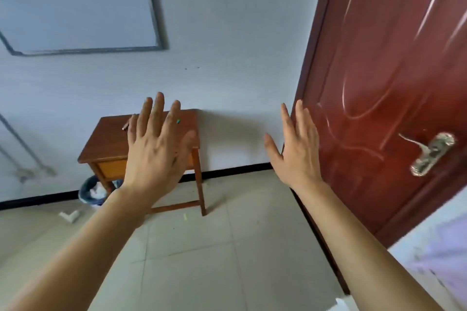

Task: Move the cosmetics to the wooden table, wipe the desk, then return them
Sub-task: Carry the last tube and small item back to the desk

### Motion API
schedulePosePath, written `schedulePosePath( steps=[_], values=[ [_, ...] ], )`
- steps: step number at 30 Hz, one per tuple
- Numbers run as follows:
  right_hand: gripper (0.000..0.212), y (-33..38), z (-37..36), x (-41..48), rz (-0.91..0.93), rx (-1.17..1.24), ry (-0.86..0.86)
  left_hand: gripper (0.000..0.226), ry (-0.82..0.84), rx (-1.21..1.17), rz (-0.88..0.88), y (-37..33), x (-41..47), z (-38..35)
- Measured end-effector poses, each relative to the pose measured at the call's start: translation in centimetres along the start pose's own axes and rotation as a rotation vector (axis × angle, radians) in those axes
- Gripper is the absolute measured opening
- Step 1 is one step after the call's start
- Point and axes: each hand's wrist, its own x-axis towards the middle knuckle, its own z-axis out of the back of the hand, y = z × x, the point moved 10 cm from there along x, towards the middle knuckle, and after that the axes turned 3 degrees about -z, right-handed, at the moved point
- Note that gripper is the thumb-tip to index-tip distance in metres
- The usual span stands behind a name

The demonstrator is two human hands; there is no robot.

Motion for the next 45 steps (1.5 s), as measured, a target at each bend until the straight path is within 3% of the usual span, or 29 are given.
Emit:
schedulePosePath(
  steps=[9,23,31,38,45],
  values=[
    [0.072,11.6,-15.6,10.8,0.133,0.142,0.084,0.068,0.025,0.073,0.154,16.9,4.6,-3.2],
    [0.070,14.1,-41.6,34.7,0.145,0.139,0.230,0.066,0.170,0.246,0.175,37.8,27.7,-19.1],
    [0.069,17.6,-58.3,41.4,0.131,0.061,0.471,0.069,0.315,0.305,0.271,51.7,31.3,-26.6],
    [0.065,17.4,-71.2,41.8,0.021,-0.090,0.645,0.068,0.527,0.265,0.321,65.2,33.7,-37.9],
    [0.072,15.2,-81.7,40.2,-0.318,-0.196,0.787,0.067,0.816,0.152,0.447,76.3,34.2,-49.5]
  ],
)
